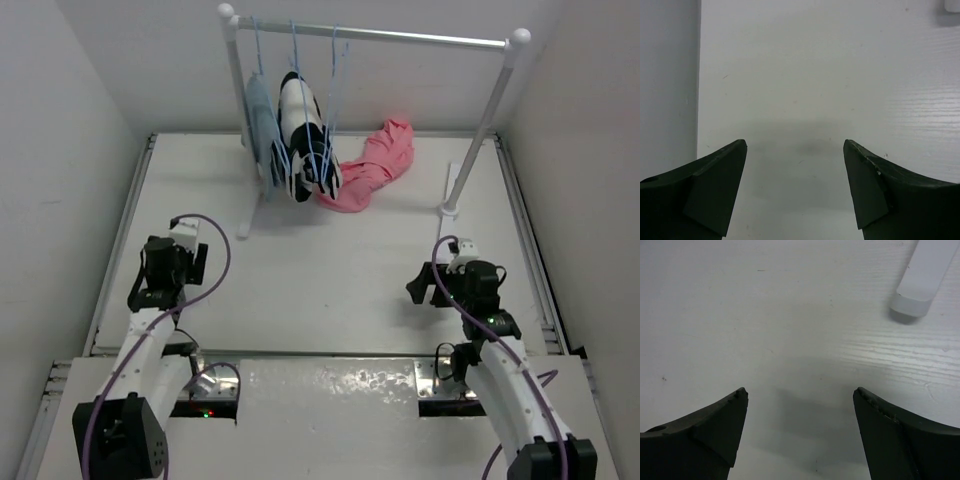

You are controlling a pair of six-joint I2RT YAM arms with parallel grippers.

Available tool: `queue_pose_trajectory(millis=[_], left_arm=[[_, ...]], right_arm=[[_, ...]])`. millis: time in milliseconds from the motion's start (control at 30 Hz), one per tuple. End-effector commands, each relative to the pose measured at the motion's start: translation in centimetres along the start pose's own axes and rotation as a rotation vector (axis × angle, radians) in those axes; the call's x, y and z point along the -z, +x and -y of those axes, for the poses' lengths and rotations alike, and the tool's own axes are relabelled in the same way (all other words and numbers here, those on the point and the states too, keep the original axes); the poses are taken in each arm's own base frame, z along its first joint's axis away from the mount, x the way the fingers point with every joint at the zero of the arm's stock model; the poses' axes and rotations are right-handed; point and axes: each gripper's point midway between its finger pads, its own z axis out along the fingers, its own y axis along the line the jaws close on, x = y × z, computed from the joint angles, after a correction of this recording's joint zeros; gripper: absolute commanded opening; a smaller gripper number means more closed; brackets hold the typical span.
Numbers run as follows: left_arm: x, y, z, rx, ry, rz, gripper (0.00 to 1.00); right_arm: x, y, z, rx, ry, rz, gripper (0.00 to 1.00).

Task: Place the t-shirt on the hanger
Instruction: Move the T-shirt to the center of the board.

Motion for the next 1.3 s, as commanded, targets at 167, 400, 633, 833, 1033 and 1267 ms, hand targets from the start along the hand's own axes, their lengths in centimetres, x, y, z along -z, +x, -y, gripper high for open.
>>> queue_pose_trajectory(millis=[167,400,633,833,1033,1267], left_arm=[[-0.3,-5.9,-1.6,0.147,-0.042,0.109,0.76],[-1.8,-8.8,0.1,0.333,0.069,0.078,0.75],[-3.6,-6.3,0.9,0.486,0.077,-0.015,0.75],[-4.1,-5.6,-0.2,0.443,0.023,-0.052,0.75],[-4.4,-5.8,-1.4,0.412,-0.014,-0.051,0.75],[-4.2,-5.6,-2.0,0.404,-0.028,-0.057,0.75]], right_arm=[[-0.8,-6.9,-3.3,0.181,-0.1,-0.067,0.81],[-4.6,-11.3,-5.0,0.333,0.031,-0.137,0.81],[-10.9,-16.4,-7.4,0.227,0.049,-0.068,0.75],[-21.0,-19.8,-6.8,0.001,0.139,-0.098,0.78],[-30.0,-21.0,-4.7,-0.13,0.238,-0.058,0.79],[-31.7,-17.5,-3.7,-0.109,0.247,-0.134,0.09]])
